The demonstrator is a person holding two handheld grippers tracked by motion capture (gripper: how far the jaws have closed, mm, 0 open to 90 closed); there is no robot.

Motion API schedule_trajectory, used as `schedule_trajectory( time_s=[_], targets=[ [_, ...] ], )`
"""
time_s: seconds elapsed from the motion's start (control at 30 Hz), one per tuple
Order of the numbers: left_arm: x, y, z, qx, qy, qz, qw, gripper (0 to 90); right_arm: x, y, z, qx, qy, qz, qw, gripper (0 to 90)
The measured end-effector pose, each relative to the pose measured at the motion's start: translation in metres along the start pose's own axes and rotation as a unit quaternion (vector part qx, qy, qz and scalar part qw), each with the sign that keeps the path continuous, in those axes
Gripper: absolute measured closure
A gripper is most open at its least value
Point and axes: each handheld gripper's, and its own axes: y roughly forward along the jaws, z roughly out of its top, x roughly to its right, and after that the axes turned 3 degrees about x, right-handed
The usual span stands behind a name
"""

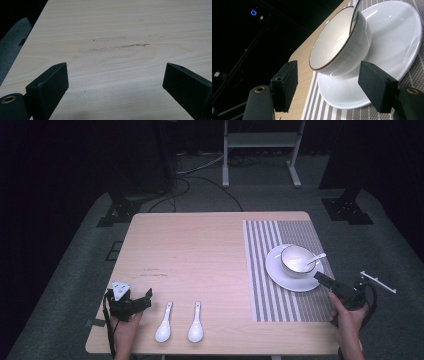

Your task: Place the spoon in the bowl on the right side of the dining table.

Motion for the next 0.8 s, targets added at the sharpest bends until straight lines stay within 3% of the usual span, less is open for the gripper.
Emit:
schedule_trajectory(
  time_s=[0.8],
  targets=[
    [0.000,0.000,0.000,0.000,0.001,0.000,1.0000,5.2,-0.005,0.003,-0.024,-0.017,-0.002,0.021,0.9996,31.3]
  ],
)
